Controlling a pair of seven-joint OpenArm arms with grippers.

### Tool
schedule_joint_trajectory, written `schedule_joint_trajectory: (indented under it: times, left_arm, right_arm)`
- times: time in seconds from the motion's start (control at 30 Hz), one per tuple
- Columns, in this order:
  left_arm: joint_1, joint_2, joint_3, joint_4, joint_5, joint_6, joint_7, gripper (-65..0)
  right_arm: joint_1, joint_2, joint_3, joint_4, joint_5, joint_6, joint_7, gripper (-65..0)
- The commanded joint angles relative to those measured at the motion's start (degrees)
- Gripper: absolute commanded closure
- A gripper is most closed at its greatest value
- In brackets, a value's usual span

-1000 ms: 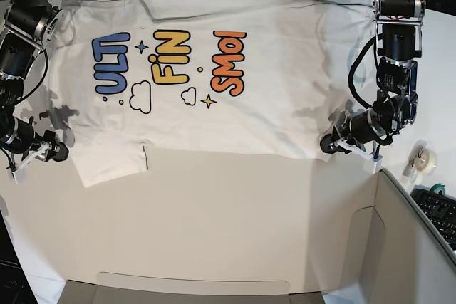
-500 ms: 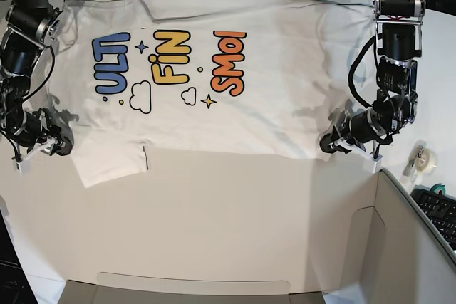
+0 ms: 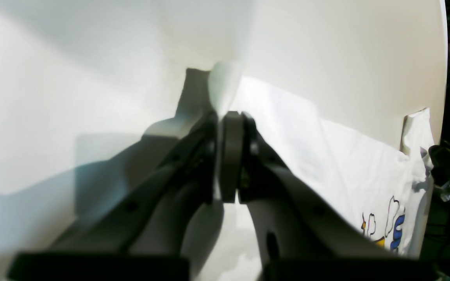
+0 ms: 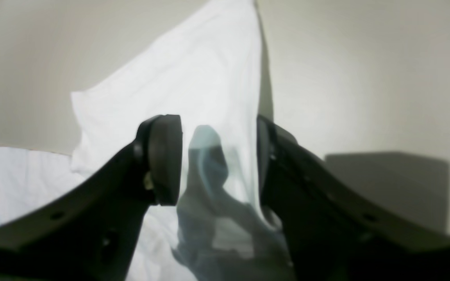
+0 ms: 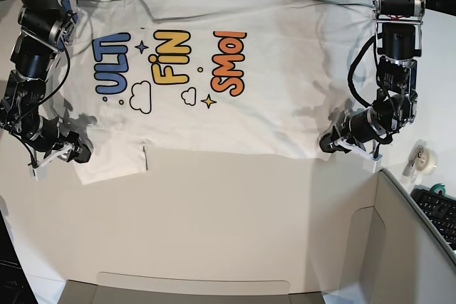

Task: Layout the t-shirt on the table in an organized manner, then fold the t-shirt properly
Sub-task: 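Lower both grippers onto the hem corners and pinch the fabric, then lift the hem with both grippers and fold it toward the collar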

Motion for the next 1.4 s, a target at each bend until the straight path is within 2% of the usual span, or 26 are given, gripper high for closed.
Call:
schedule_joint_trajectory:
  times: [0.0, 0.03, 0.1, 0.13, 0.3, 0.6, 0.83, 1.03, 1.23, 1.37]
  left_arm:
    - [0.03, -0.37, 0.42, -0.08, 2.93, 1.38, 2.85, -0.1]
    - [0.03, -0.37, 0.42, -0.08, 2.93, 1.38, 2.85, -0.1]
    - [0.03, -0.28, 0.42, -0.08, 2.93, 1.38, 2.85, -0.1]
    - [0.03, -0.28, 0.42, 0.01, 2.93, 1.38, 2.85, -0.1]
    - [0.03, -0.19, 0.42, 0.19, 2.75, 1.38, 2.85, -0.1]
    - [1.97, -0.45, 0.07, 11.7, 2.75, 1.38, 2.94, 0.0]
    - [4.25, -1.33, -0.1, 18.03, 2.75, 1.38, 2.94, 0.0]
    - [8.3, -1.33, -5.82, 24.8, 2.66, 1.38, 2.94, 0.0]
    - [13.22, -1.42, -9.77, 34.74, 2.66, 1.38, 3.02, 0.0]
    - [17.0, -1.42, -11.44, 40.71, 2.66, 1.38, 3.02, 0.0]
  right_arm:
    - [0.8, 0.53, -0.1, 0.34, -1.13, 1.3, -1.43, -22.0]
    - [0.8, 0.44, -0.1, 0.34, -1.13, 1.3, -1.43, -17.4]
    - [0.8, 0.35, -0.28, 0.34, -1.31, 1.3, -1.25, -1.1]
    - [0.8, 0.35, -0.98, 0.34, -1.57, 1.3, -1.16, 0.0]
    - [0.8, 0.35, -5.46, 0.52, -2.36, 1.3, 0.77, 0.0]
    - [0.1, 0.35, -5.29, 1.48, -2.36, 1.3, 0.95, 0.0]
    - [-3.68, 0.35, -5.29, 11.94, -2.36, 1.3, 0.95, 0.0]
    - [-7.99, 0.35, -5.29, 21.53, -2.36, 1.3, 0.95, 0.0]
    - [-13.27, 0.35, -5.2, 31.64, 3.53, 1.3, 1.04, 0.0]
    - [-16.43, 0.44, -5.2, 37.18, 4.32, 1.3, 1.04, 0.0]
